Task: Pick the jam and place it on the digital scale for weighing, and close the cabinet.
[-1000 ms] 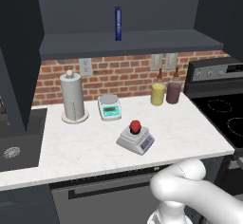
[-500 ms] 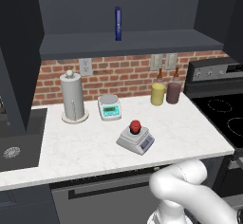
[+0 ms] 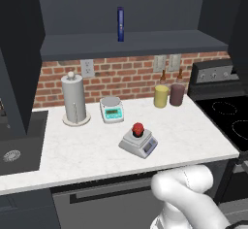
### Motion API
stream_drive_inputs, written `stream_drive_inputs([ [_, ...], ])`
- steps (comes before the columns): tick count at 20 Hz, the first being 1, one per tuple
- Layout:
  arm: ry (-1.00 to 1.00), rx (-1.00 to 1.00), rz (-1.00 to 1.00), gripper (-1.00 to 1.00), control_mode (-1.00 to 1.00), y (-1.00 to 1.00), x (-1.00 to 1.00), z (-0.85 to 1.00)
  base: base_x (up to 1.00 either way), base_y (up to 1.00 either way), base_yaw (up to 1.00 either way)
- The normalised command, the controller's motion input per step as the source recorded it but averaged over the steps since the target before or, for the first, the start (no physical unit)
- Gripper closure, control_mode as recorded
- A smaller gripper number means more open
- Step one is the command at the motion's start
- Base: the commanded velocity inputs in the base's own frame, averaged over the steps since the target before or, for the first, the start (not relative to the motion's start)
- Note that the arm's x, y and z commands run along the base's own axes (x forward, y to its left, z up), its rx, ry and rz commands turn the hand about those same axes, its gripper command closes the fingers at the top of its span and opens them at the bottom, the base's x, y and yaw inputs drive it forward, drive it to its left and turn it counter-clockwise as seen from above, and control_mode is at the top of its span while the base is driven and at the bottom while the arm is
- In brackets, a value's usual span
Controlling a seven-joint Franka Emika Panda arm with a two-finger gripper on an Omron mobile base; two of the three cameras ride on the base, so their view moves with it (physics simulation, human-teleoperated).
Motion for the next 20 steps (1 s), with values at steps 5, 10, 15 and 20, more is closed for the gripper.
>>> stream_drive_inputs([
  [5, 0.03, -0.21, -0.29, -1.00, -1.00, 1.00, 0.43, 0.33, 0.00, 0.00, 0.00],
  [10, 0.01, -0.19, -0.28, -1.00, -1.00, 0.97, 0.55, 0.56, 0.00, 0.00, 0.00],
  [15, 0.00, -0.13, -0.19, -1.00, -1.00, 0.73, 0.68, 0.48, 0.00, 0.00, 0.00],
  [20, 0.00, -0.02, -0.03, -1.00, -1.00, 0.15, 0.63, 0.21, 0.00, 0.00, 0.00],
])
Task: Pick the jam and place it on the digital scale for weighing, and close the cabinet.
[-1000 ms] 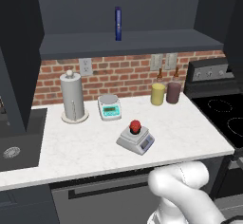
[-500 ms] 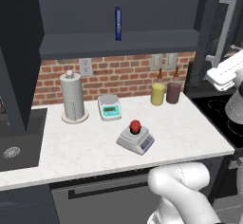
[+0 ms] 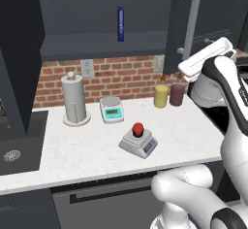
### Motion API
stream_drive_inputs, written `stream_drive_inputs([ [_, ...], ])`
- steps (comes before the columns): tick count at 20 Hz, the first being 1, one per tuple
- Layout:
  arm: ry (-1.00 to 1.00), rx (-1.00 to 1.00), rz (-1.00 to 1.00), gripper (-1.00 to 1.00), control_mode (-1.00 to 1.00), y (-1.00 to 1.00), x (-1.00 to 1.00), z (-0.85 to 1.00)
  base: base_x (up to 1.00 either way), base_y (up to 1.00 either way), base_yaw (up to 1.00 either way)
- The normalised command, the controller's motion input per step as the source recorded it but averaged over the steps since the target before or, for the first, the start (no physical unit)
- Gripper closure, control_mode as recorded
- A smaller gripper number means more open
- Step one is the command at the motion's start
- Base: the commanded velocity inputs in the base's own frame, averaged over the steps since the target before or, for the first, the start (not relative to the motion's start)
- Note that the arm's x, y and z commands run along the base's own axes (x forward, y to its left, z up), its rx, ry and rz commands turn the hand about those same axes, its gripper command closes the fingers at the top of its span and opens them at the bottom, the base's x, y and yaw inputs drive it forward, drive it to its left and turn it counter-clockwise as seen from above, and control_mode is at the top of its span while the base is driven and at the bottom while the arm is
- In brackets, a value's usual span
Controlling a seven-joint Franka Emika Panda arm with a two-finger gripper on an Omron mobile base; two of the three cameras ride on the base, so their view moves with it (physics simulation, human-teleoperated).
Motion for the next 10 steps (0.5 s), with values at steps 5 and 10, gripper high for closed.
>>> stream_drive_inputs([
  [5, 0.07, 0.00, 0.00, -1.00, -1.00, 0.00, 0.78, 0.02, 0.00, 0.00, 0.00],
  [10, 0.01, 0.00, 0.00, -1.00, -1.00, 0.00, 0.62, 0.00, 0.00, 0.00, 0.00],
])
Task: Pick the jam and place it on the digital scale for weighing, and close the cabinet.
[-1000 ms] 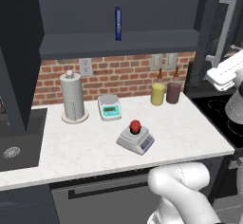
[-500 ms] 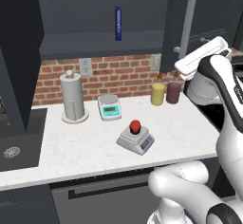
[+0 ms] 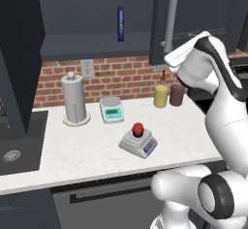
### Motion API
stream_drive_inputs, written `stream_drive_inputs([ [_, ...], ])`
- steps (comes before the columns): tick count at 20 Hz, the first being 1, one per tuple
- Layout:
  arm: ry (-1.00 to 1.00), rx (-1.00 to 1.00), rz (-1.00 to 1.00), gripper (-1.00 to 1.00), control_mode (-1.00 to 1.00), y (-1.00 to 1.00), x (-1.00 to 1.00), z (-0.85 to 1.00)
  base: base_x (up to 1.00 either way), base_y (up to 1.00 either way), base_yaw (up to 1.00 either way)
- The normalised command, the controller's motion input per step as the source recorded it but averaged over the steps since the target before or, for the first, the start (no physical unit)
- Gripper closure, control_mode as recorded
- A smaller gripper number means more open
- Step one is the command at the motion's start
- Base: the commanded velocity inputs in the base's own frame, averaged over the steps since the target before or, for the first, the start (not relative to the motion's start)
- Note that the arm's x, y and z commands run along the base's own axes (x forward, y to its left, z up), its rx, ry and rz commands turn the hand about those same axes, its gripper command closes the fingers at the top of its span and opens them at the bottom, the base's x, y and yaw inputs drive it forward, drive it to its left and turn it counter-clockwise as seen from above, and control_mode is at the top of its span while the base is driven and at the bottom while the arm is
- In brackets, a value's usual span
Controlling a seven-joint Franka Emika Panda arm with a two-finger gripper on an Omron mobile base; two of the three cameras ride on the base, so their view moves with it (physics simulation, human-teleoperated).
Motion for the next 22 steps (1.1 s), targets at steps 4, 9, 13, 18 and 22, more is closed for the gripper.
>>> stream_drive_inputs([
  [4, 0.00, 0.00, -0.05, -1.00, -1.00, -0.03, 0.57, 0.18, 0.00, 0.00, 0.00],
  [9, 0.00, -0.04, -0.14, -1.00, -1.00, -0.35, 0.46, 0.24, 0.00, 0.00, 0.00],
  [13, -0.01, -0.11, -0.19, -1.00, -1.00, -0.24, 0.82, 0.02, 0.00, 0.00, 0.00],
  [18, -0.07, -0.07, -0.15, -1.00, -1.00, -0.16, 0.71, 0.00, 0.00, 0.00, 0.00],
  [22, -0.02, -0.01, -0.08, -1.00, -1.00, -0.27, 0.83, -0.03, 0.00, 0.00, 0.00],
])
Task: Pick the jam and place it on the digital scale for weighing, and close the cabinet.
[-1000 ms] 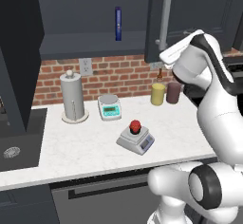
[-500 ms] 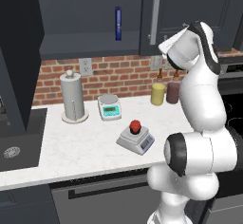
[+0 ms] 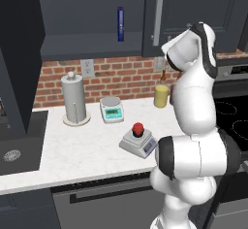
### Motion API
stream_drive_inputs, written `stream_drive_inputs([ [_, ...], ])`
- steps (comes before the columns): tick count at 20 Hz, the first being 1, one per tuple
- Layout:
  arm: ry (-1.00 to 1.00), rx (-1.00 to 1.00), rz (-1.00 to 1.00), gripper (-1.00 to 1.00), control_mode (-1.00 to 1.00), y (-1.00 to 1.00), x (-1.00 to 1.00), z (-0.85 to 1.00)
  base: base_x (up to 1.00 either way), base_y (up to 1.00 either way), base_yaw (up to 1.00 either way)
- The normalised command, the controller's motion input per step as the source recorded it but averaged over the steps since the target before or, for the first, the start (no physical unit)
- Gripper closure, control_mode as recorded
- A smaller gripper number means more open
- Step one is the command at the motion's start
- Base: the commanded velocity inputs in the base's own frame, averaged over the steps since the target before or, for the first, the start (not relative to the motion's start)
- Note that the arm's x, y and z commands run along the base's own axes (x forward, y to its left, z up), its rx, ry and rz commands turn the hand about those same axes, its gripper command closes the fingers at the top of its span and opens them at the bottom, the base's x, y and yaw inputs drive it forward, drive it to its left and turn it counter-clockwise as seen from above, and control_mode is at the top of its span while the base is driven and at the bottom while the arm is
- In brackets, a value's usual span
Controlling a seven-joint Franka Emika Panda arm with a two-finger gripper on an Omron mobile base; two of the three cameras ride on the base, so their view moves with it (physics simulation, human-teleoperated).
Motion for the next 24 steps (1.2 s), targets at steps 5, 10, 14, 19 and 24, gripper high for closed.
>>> stream_drive_inputs([
  [5, -0.01, 0.00, -0.03, -1.00, -1.00, -0.28, 0.56, -0.03, 0.00, 0.00, 0.00],
  [10, -0.10, 0.00, 0.00, -1.00, -1.00, -0.65, -0.33, 0.69, 0.00, 0.00, 0.00],
  [14, -0.07, 0.00, 0.00, -1.00, -1.00, -0.58, -0.77, 0.60, 0.00, 0.00, 0.00],
  [19, 0.02, -0.01, 0.00, -1.00, -1.00, -0.06, -0.97, 0.22, 0.00, 0.00, 0.00],
  [24, 0.06, -0.28, 0.00, -1.00, -1.00, 0.09, -1.00, 0.13, 0.00, 0.00, 0.00],
])
